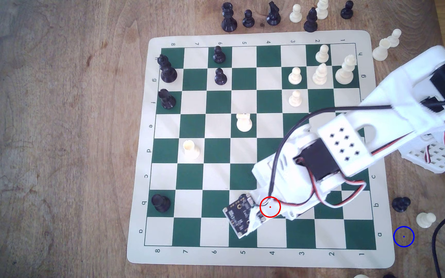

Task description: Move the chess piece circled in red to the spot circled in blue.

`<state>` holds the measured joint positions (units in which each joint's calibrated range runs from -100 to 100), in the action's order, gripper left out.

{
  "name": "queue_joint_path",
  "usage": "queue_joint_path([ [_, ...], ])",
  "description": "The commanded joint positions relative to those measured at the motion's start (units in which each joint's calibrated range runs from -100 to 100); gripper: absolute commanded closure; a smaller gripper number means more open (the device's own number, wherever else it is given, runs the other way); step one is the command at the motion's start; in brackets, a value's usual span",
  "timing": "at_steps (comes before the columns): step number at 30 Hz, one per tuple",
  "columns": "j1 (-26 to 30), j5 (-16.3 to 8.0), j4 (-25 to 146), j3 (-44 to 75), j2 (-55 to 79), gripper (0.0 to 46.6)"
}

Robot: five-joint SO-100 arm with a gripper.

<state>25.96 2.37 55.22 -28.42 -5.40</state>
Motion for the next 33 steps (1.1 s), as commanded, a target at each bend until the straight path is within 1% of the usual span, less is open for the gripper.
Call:
queue_joint_path([
  [1, 2.86, -0.29, 7.35, 3.67, -15.14, 46.4],
  [5, 6.93, -0.34, 12.27, 0.95, -22.27, 46.4],
  [6, 9.43, -0.39, 13.25, -2.31, -26.26, 46.4],
  [9, 14.6, -0.59, 14.07, -8.57, -32.37, 46.3],
  [10, 17.26, -0.59, 15.3, -11.01, -34.75, 46.3],
  [13, 20.07, -0.63, 16.12, -14.37, -37.97, 46.3],
  [14, 21.95, -0.63, 16.53, -16.18, -39.67, 46.3],
  [18, 26.56, -0.59, 17.26, -20.17, -42.81, 46.4],
  [19, 28.99, -0.15, 17.26, -22.62, -44.0, 46.3],
  [20, 30.16, 0.0, 17.18, -23.98, -44.26, 46.2],
  [23, 34.15, -0.39, 16.69, -28.06, -45.95, 46.1],
  [27, 36.03, -0.73, 15.21, -27.52, -46.38, 46.1],
  [31, 39.0, -1.12, 12.84, -29.24, -45.61, 46.1],
  [33, 41.03, -1.71, 10.06, -29.87, -44.26, 46.1],
])
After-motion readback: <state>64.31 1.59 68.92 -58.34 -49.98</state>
